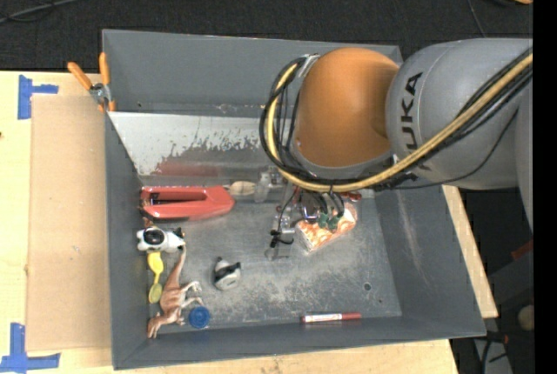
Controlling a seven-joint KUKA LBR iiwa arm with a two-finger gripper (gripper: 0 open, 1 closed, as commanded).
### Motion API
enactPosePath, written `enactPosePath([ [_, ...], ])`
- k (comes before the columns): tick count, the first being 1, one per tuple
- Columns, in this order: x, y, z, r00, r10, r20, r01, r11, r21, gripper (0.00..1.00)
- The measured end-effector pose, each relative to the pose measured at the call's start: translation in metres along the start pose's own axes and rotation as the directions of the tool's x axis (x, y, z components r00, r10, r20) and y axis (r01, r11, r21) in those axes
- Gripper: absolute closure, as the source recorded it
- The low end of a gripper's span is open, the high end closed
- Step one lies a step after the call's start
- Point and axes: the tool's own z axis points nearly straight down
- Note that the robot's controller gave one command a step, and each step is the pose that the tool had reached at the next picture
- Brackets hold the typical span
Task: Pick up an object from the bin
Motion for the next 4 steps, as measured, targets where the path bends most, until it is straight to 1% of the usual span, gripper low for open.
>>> enactPosePath([
  [1,-0.002,-0.001,-0.005,1.000,0.003,0.008,-0.003,1.000,-0.001,0.00],
  [2,0.010,0.024,0.053,0.988,-0.155,0.008,0.155,0.988,0.000,0.00],
  [3,-0.055,0.070,0.062,0.999,-0.033,0.015,0.033,0.999,-0.001,0.00],
  [4,0.002,0.073,0.072,0.896,-0.444,-0.002,0.444,0.896,0.000,0.00],
])
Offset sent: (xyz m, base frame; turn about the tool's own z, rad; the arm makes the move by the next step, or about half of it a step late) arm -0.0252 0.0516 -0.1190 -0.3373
